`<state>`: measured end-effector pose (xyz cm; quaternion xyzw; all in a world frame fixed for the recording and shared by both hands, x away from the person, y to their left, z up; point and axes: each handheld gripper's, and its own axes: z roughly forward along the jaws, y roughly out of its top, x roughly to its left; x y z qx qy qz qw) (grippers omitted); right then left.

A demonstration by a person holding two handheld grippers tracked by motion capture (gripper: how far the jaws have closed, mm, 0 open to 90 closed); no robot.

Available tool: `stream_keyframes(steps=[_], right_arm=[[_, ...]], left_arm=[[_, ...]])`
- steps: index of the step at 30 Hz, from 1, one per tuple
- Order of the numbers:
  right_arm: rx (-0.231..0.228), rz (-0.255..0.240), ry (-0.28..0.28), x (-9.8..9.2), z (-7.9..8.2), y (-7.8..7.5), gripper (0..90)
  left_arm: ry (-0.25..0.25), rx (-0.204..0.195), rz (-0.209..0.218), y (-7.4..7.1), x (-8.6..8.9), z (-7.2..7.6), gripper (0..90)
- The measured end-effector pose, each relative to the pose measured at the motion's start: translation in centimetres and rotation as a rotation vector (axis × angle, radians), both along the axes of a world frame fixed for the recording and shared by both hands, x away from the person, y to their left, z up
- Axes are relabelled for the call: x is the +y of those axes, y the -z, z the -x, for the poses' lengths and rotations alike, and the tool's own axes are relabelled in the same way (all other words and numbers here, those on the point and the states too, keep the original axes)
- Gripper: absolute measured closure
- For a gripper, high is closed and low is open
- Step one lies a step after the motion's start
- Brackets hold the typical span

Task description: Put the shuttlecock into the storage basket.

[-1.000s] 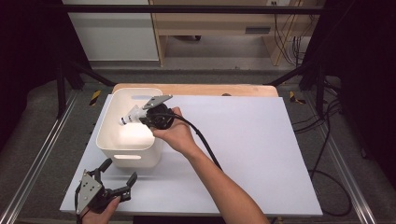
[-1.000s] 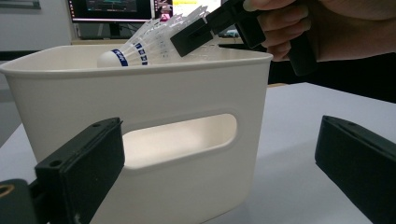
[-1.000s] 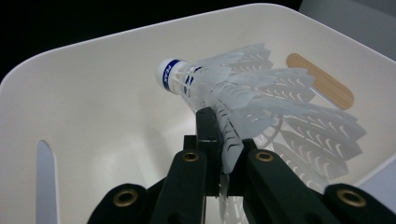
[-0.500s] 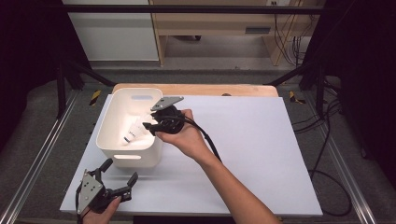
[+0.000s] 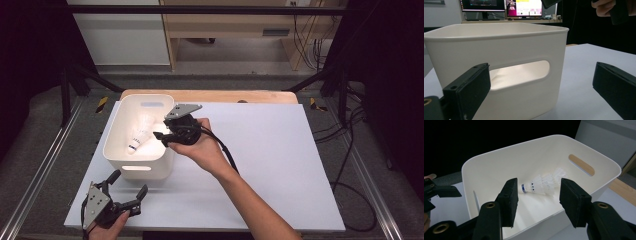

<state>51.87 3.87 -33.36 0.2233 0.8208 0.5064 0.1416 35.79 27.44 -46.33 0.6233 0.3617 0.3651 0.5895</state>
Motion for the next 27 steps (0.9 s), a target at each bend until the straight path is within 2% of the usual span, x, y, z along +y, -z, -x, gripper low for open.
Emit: stream_keyframes(steps=[22, 27], right_arm=[[-0.002, 0.019, 0.015, -0.8, 0.1, 0.0, 40.8], [-0.005, 0.033, 0.032, -1.1, 0.2, 0.0, 33.3]], left_arm=[[0.001, 0.001, -0.002, 0.0, 0.0, 0.0, 1.5], [0.001, 0.000, -0.002, 0.0, 0.0, 0.0, 1.5]])
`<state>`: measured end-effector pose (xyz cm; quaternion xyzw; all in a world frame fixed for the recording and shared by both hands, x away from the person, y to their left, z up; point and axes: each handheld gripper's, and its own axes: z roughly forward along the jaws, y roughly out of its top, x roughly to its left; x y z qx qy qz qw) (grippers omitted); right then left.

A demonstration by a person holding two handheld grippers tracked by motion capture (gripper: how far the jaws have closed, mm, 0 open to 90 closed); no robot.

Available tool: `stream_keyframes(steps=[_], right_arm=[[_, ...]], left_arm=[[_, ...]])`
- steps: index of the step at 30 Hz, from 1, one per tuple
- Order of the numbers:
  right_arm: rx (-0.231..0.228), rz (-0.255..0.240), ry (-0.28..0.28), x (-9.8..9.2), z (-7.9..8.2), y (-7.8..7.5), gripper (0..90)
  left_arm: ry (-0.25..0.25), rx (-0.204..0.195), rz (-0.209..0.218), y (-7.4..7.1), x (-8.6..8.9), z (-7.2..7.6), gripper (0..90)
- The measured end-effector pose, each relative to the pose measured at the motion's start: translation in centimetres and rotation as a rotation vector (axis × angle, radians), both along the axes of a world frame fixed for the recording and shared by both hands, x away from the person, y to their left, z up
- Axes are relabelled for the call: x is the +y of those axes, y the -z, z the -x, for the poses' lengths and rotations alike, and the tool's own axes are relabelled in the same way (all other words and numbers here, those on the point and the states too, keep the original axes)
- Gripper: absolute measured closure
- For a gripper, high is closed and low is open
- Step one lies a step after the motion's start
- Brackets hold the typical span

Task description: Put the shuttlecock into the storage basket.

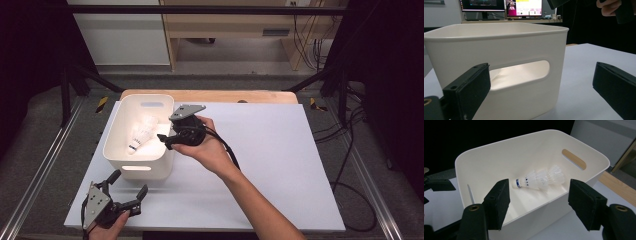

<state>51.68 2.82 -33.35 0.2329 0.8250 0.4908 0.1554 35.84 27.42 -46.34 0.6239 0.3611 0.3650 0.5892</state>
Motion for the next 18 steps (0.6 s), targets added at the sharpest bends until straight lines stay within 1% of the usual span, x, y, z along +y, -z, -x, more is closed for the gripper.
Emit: stream_keyframes(steps=[3, 5, 10, 12, 17, 18], right_arm=[[-0.001, -0.002, 0.015, -0.3, 0.1, 0.0, 29.8], [-0.004, -0.004, 0.026, -0.4, 0.2, 0.0, 25.6], [-0.014, -0.007, 0.081, -1.0, 0.1, -0.2, 14.9], [-0.004, -0.008, 0.091, -1.3, 0.0, -0.2, 13.6], [0.002, -0.006, 0.106, -1.8, 0.0, 0.0, 9.1], [0.012, -0.010, 0.109, -1.9, 0.0, 0.1, 8.4]], left_arm=[[0.000, 0.000, -0.001, 0.0, 0.0, 0.0, 1.5], [0.000, 0.000, -0.002, 0.0, 0.0, 0.0, 1.5], [0.000, -0.001, 0.002, 0.0, 0.0, 0.0, 1.2], [-0.002, -0.004, 0.005, 0.0, 0.0, 0.0, 1.2], [-0.001, -0.005, 0.004, 0.0, 0.0, 0.0, 1.0], [0.000, -0.004, 0.003, 0.0, 0.0, 0.0, 1.0]])
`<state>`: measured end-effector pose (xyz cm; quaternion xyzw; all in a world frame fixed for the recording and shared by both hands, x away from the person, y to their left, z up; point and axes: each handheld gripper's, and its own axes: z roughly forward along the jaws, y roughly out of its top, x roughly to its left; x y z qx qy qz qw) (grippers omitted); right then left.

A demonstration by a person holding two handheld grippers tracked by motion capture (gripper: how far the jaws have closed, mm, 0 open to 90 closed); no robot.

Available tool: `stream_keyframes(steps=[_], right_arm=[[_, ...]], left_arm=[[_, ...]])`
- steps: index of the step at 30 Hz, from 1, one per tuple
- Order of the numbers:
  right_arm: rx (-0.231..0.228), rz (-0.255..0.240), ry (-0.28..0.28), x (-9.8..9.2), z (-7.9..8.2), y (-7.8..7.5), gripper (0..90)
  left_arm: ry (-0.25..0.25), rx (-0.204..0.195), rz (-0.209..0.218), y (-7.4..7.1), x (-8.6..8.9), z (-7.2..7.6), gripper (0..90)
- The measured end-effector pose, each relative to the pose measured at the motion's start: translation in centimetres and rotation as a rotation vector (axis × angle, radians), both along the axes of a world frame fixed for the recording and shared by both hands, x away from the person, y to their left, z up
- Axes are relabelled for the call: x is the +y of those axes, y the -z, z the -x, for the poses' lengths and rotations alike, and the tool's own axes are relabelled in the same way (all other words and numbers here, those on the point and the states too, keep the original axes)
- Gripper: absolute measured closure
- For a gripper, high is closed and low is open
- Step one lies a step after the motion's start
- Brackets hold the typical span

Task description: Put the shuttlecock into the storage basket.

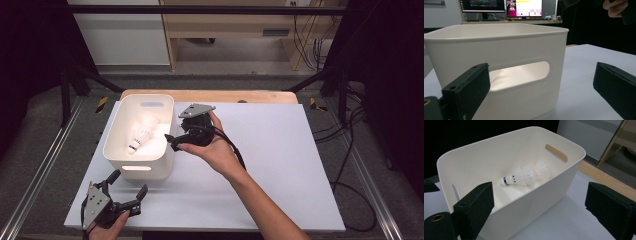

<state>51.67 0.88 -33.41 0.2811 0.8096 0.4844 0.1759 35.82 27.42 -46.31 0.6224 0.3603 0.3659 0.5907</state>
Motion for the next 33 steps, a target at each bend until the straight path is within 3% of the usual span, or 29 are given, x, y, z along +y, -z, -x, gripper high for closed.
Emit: stream_keyframes(steps=[6, 29, 33], right_arm=[[0.012, -0.021, 0.009, -0.9, -0.1, 0.0, 6.8], [-0.011, -0.037, 0.053, -3.0, -0.5, 0.0, 4.2], [-0.014, -0.058, 0.088, -3.2, -0.5, 0.1, 3.8]], left_arm=[[0.006, -0.001, -0.005, 0.0, -0.1, 0.0, 1.0], [0.004, -0.002, -0.008, 0.0, 0.0, 0.0, 1.0], [0.003, -0.002, -0.006, 0.0, 0.1, 0.1, 1.0]])
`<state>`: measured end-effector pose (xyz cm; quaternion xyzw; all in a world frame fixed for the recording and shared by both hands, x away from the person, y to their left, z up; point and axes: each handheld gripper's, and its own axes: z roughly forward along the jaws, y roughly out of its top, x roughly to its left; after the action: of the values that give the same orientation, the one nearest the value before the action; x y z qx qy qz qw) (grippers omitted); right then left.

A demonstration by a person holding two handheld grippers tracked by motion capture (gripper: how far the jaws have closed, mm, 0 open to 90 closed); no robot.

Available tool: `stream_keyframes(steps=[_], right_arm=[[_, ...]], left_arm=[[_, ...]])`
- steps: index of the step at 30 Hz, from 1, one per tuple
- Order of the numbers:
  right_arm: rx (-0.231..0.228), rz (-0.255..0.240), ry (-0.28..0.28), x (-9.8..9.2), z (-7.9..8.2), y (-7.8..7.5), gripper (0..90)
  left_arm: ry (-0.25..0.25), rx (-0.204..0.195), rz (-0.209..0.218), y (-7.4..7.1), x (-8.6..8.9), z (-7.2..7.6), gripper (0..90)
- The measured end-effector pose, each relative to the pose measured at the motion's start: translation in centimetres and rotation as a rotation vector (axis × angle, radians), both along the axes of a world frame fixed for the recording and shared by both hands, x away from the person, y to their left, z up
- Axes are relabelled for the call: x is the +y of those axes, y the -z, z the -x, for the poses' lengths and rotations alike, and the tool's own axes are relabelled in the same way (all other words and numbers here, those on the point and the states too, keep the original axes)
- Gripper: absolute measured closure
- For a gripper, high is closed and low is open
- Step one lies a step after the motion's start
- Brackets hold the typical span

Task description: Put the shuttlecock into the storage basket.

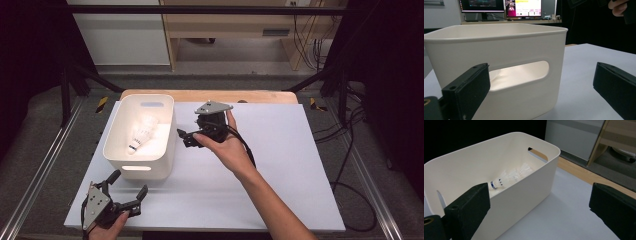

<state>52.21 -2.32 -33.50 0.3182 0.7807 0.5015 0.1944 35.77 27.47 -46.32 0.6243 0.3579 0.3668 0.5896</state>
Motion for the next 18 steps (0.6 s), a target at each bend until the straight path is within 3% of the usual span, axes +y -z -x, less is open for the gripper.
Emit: stream_keyframes(steps=[18], right_arm=[[-0.039, -0.014, 0.017, -2.0, -0.1, 0.0, 3.5]], left_arm=[[-0.009, -0.003, 0.007, 0.0, 0.1, 0.1, 1.0]])
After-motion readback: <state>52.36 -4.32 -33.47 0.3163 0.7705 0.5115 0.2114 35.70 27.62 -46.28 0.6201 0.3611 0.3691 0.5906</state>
